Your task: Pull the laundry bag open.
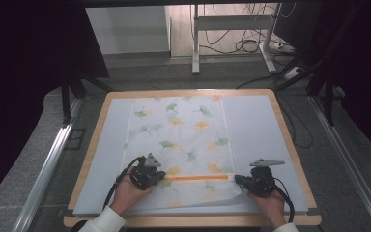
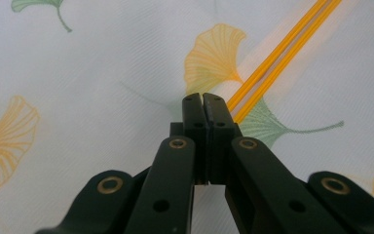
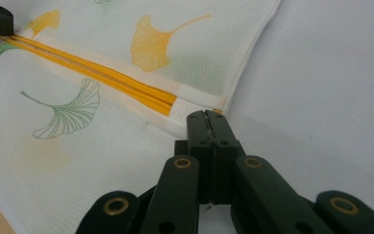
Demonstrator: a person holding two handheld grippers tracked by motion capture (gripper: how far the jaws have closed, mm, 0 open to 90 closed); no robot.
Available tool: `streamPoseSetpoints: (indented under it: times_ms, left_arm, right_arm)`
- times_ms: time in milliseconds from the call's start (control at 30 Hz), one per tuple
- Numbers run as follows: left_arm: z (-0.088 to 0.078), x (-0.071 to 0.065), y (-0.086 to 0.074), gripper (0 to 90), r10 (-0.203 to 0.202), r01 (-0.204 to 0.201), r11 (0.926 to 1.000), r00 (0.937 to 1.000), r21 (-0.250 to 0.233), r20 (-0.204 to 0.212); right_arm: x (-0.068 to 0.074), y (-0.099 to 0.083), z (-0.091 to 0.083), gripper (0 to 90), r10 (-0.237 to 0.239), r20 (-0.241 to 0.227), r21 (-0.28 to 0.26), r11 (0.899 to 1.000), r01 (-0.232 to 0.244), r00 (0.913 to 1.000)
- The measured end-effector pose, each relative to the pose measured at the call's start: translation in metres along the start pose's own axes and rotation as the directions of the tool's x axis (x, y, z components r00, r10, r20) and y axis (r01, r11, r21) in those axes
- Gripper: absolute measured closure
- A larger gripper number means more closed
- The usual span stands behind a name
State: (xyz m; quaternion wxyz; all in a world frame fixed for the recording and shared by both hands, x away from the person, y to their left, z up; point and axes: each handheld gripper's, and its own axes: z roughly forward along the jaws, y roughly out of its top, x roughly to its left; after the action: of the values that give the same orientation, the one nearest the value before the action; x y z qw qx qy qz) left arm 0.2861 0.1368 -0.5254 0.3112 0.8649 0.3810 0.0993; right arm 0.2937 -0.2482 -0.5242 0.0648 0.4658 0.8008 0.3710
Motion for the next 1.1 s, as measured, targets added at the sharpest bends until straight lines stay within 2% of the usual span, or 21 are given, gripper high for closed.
streamPoseSetpoints:
  times_ms: [700,1100]
  left_arm:
    - [-0.011,0.013,-0.013,90.0,-0.044,0.044,0.9990,0.9990,0.002,-0.011]
    - [-0.019,0.020,-0.023,90.0,-0.060,0.060,0.9982,0.9977,0.003,-0.031]
  right_arm:
    - [0.000,0.000,0.000,89.0,-0.006,0.002,0.004,1.000,0.006,1.0000]
    - [0.000,0.000,0.000,89.0,-0.007,0.002,0.004,1.000,0.007,1.0000]
